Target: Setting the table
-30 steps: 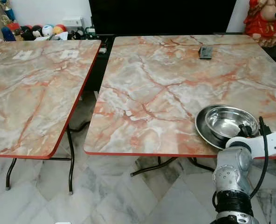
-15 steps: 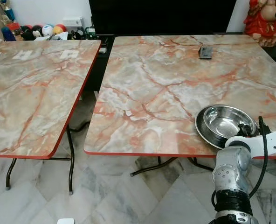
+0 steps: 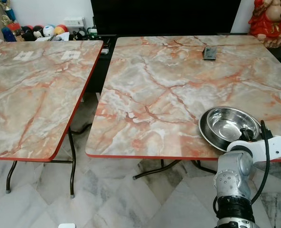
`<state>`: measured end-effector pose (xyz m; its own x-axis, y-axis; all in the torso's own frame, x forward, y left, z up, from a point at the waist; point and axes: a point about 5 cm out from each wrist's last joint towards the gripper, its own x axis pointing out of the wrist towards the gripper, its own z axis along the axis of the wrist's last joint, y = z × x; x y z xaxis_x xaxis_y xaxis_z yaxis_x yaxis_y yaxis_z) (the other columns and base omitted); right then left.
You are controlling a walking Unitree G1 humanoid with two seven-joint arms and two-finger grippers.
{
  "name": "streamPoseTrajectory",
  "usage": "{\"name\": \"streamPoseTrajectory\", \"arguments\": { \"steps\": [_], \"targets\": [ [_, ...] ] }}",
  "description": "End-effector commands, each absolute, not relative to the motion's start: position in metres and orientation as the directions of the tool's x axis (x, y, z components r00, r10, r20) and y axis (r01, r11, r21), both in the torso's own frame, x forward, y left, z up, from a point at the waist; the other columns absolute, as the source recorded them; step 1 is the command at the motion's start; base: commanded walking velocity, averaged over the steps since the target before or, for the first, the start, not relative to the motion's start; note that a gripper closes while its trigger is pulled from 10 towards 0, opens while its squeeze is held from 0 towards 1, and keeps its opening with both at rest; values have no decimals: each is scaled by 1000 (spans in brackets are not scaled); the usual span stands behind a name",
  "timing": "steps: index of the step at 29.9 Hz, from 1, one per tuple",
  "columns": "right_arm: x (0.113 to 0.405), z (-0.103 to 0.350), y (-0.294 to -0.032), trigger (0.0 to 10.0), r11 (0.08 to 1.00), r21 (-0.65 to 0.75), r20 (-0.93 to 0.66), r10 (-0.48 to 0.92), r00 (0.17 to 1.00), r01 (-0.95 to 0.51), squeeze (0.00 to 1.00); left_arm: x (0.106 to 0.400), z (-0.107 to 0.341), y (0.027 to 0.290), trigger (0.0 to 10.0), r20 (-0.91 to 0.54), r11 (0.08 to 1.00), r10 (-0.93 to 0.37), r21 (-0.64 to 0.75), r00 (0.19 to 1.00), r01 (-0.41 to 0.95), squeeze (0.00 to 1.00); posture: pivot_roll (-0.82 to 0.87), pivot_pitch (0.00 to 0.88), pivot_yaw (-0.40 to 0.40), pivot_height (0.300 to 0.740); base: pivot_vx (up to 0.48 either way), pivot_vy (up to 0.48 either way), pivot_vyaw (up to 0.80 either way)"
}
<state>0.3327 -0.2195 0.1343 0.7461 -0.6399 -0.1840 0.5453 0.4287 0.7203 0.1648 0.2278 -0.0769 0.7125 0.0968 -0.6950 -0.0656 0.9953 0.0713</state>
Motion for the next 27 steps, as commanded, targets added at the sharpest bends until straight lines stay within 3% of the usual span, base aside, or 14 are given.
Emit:
{"name": "streamPoseTrajectory", "arguments": {
  "steps": [1,2,3,4,16,27],
  "targets": [
    [331,138,-219,10000,433,720,-174,-644,745,543,647,155,-80,231,10000,-709,995,102,71,698,-74,0,10,125,36,740,0,0,0],
    [331,137,-219,10000,433,719,-174,-645,744,543,541,155,-80,231,10000,-710,995,102,71,697,-74,0,9,124,35,740,0,0,0],
    [330,137,-219,10000,433,719,-174,-645,744,544,541,155,-80,231,10000,-710,995,102,70,696,-74,0,9,124,35,740,0,0,0],
    [330,137,-219,10000,433,718,-175,-645,744,544,0,155,-80,231,10000,-711,995,102,70,695,-74,0,9,124,35,740,0,0,0],
    [322,138,-219,10000,442,715,-156,-654,740,542,0,154,-80,234,10000,-710,995,103,70,696,-76,0,6,121,33,740,0,0,0],
    [305,154,-226,10000,550,618,-14,-707,707,562,0,149,-80,240,10000,-719,994,111,70,686,-87,0,4,119,31,740,0,0,0]
  ]
}}
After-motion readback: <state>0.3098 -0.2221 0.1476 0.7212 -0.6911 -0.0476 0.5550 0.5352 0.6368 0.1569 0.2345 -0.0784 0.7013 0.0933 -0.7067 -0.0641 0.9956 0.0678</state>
